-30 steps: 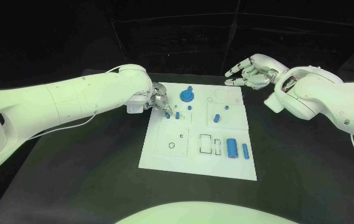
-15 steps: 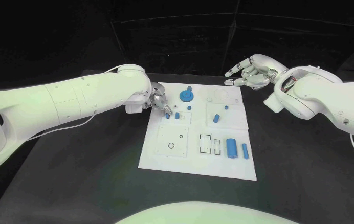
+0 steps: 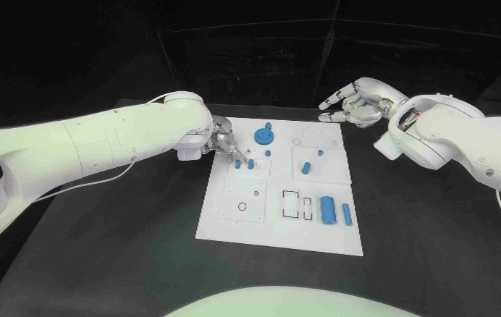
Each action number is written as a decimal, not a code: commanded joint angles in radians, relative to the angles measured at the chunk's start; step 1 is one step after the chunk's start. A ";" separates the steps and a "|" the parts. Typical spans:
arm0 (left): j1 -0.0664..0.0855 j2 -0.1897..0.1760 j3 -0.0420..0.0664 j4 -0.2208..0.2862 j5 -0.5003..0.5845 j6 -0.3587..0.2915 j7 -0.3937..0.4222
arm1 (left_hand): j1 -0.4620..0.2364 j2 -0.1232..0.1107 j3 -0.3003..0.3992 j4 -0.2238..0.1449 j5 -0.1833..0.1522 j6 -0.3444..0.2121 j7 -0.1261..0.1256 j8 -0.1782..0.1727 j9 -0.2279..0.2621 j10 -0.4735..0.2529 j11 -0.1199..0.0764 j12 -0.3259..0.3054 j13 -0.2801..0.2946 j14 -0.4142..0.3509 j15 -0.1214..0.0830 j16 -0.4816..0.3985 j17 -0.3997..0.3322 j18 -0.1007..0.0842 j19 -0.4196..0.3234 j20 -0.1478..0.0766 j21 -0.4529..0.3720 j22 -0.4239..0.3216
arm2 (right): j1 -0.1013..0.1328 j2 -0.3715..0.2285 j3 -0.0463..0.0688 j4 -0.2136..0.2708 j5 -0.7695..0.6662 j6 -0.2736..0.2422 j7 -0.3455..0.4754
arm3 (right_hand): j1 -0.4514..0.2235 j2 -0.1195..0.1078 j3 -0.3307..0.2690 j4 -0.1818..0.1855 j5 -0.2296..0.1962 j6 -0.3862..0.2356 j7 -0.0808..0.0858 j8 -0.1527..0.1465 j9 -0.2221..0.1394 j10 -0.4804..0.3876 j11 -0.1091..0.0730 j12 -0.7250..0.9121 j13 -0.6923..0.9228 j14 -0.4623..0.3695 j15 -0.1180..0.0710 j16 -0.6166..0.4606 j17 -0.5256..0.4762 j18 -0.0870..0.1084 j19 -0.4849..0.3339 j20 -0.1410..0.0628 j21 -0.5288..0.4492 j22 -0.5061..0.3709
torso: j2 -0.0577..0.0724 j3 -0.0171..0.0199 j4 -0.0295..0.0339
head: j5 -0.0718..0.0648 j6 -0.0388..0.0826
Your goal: Assemble the parts on the task board
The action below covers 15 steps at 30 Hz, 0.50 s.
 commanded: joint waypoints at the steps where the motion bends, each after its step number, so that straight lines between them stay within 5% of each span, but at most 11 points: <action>1: 0.001 -0.004 0.000 0.004 0.036 -0.052 0.023 | 0.007 0.007 -0.008 0.000 -0.003 0.008 0.001 -0.004 -0.002 -0.001 0.001 0.005 0.001 0.104 -0.005 0.006 0.263 -0.005 0.005 -0.007 0.001 0.002 | 0.002 0.001 0.001 -0.001 -0.003 0.007 -0.004 | 0.008 0.002 -0.006 0.001 0.003 -0.005 0.002 0.004 -0.001 -0.007 -0.001 -0.003 0.013 0.040 -0.007 -0.003 -0.001 0.012 -0.008 0.001 -0.006 -0.001 | -0.001 0.0012 -0.0019 | -0.001 0.001; 7: 0.001 -0.023 0.001 0.018 0.082 -0.122 0.071 | 0.016 0.007 -0.028 0.005 -0.004 0.003 0.003 -0.008 -0.003 -0.013 0.002 -0.012 -0.024 0.104 -0.006 0.006 0.263 0.001 -0.004 -0.007 -0.020 -0.027 | 0.002 0.002 0.000 -0.003 -0.003 0.007 -0.004 | 0.008 0.002 -0.006 0.001 0.003 -0.005 0.002 0.004 -0.001 -0.007 -0.001 -0.003 0.013 0.040 -0.007 -0.003 -0.001 0.012 -0.008 0.001 -0.006 -0.001 | 0.000 0.0001 0.0011 | -0.008 0.005; 11: 0.001 -0.049 0.001 0.040 0.112 -0.226 0.133 | 0.048 0.010 -0.065 0.015 0.026 -0.056 0.025 -0.022 -0.008 -0.134 0.023 -0.165 -0.231 0.073 0.008 -0.054 0.154 0.039 -0.077 0.003 -0.180 -0.235 | 0.002 0.002 0.000 -0.003 -0.003 0.008 -0.004 | 0.008 0.003 -0.005 0.001 0.004 -0.005 0.002 0.004 -0.002 -0.008 -0.001 -0.004 0.012 0.040 -0.007 -0.005 -0.002 0.012 -0.010 0.001 -0.008 -0.003 | -0.001 0.0004 0.0000 | -0.011 0.009; 15: 0.002 -0.063 0.002 0.050 0.142 -0.315 0.289 | 0.105 0.025 -0.091 0.013 0.050 -0.177 0.070 -0.041 -0.019 -0.223 0.060 -0.212 -0.279 0.014 0.039 -0.172 -0.025 0.078 -0.167 0.027 -0.381 -0.469 | 0.002 0.001 0.000 -0.004 -0.003 0.006 -0.005 | 0.008 0.003 -0.005 0.001 0.004 -0.005 0.002 0.004 -0.002 -0.008 -0.001 -0.004 0.012 0.040 -0.007 -0.005 -0.002 0.012 -0.010 0.001 -0.008 -0.003 | 0.001 0.0007 0.0000 | -0.015 0.019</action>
